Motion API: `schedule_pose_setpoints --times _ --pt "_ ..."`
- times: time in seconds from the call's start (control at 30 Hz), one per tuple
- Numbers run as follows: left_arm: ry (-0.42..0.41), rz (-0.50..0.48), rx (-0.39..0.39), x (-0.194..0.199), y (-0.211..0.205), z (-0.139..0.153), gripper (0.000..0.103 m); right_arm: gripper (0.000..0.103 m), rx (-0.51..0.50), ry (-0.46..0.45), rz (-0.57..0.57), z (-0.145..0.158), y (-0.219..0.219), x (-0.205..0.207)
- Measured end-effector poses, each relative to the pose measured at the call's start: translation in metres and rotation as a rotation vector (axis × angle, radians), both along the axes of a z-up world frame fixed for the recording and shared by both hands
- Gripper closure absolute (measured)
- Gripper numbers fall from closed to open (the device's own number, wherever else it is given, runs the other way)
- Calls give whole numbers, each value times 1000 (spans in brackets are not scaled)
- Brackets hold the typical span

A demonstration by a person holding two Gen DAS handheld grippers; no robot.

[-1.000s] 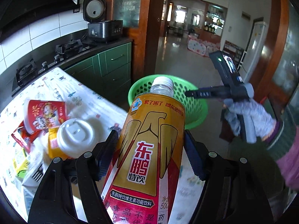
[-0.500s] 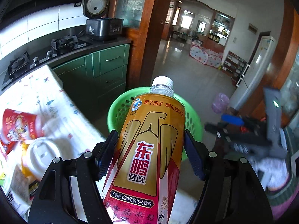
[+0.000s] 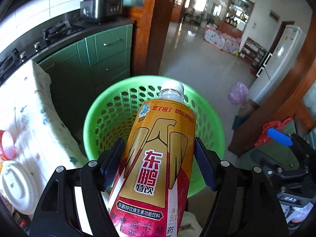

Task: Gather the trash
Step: 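Carry the red-yellow bottle over the green basket and open the left gripper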

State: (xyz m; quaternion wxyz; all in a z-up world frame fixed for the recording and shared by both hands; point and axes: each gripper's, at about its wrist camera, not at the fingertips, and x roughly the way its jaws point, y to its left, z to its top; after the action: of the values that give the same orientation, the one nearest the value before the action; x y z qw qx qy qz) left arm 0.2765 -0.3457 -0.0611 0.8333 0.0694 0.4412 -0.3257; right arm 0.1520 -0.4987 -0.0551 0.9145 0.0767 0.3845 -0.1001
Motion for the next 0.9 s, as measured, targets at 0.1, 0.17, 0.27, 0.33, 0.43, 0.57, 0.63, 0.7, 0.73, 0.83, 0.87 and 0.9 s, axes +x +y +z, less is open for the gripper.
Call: schedule_pose_setpoints --times 0.1,0.17,0.27,0.33,0.43,0.57,0.63,0.7,0.73,0.83,0.87,0.9 --pt "15 -10 23 3 -8 -8 33 24 12 6 -11 -5 -7 -1" --pt "27 -14 28 5 -8 -11 32 24 18 14 -16 -8 -9 -1" --pt "24 -12 27 4 -9 -13 32 23 27 19 -16 -10 -9 -1" --pt "20 -16 28 3 -9 -13 29 23 26 19 -14 -9 -5 2" --pt "16 -22 22 0 -9 -14 28 23 27 13 -13 -9 -2 1" --pt "9 -28 17 -5 -8 -10 28 23 23 12 -12 -7 2 -1" --pt "1 -19 11 -8 -3 -6 28 23 20 11 -11 -5 4 -3" --pt "-13 -17 -6 -15 6 3 28 23 19 7 -7 -3 8 -5" --pt "-25 -12 -9 -19 10 7 28 23 17 5 -5 -2 10 -6" --pt "-57 12 -21 -33 30 20 28 23 20 -4 11 3 19 -11" --pt "-72 22 -22 -39 37 25 28 23 22 -12 18 5 24 -13" --pt "-83 28 -23 -44 43 28 28 23 25 -19 27 8 30 -16"
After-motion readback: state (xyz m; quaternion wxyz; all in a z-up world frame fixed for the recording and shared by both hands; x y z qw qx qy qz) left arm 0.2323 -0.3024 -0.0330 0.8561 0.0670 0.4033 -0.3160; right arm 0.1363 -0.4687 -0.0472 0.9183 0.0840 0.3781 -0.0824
